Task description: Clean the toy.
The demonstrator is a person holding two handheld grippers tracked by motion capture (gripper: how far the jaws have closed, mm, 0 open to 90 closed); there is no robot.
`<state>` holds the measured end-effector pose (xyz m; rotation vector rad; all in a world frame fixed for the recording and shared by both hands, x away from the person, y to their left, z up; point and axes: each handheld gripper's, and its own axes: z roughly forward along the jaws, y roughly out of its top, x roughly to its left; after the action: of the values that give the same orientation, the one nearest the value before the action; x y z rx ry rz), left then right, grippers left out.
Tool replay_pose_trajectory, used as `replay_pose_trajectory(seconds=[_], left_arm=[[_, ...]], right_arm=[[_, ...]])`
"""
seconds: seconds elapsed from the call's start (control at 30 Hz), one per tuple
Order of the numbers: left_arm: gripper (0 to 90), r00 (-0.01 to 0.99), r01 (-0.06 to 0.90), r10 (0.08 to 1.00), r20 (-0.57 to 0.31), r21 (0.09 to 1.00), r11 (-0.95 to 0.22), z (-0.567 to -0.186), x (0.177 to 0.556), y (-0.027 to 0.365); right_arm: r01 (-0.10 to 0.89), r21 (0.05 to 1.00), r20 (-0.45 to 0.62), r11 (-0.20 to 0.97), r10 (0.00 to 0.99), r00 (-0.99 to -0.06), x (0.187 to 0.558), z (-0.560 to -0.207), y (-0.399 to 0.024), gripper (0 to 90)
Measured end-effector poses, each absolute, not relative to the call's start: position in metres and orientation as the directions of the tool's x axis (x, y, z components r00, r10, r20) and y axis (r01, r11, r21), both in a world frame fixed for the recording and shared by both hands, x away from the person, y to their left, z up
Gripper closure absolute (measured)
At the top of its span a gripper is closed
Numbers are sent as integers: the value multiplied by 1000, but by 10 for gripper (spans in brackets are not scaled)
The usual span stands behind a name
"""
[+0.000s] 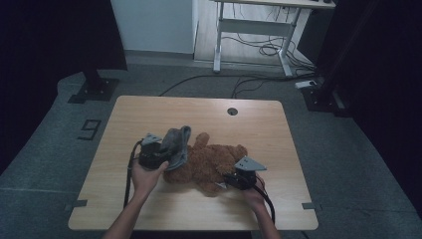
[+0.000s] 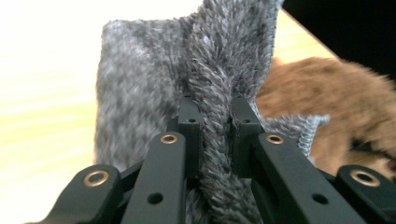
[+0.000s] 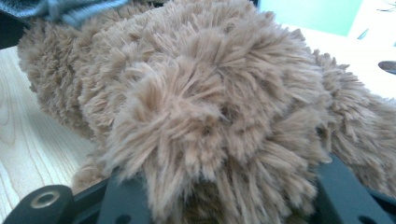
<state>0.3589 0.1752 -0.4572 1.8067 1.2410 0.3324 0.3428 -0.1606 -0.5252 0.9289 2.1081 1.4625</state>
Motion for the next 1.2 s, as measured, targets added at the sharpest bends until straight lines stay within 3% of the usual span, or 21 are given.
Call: replay_pose_trajectory(seconds=[0.17,0.3,0.6,0.9,0.97,1.07,1.2], left_arm=[[785,424,653,857,-292,755,-67,-474,356,200],[791,459,616,838,-295,785,-61,-457,355,193],[795,635,513,742,-216,836,-196,-403,366,93],[790,685,559,698,-207,764,-323,-426,394,1],[787,680,572,713,-174,733,-367,-439,400,-8],[790,668,599,712,-217,724,-342,-449,404,-2],[794,661,588,727,-185,730,-349,-446,400,9]], right_arm=[[293,930,48,222,717,-695,344,-526,-161,545],[295,931,55,215,718,-694,344,-526,-161,545],[296,933,63,206,717,-695,343,-526,-162,542],[287,935,48,208,728,-684,339,-527,-160,541],[284,936,45,208,730,-682,338,-528,-159,541],[290,933,42,215,732,-680,338,-530,-160,541],[284,933,34,222,730,-682,338,-531,-159,540]])
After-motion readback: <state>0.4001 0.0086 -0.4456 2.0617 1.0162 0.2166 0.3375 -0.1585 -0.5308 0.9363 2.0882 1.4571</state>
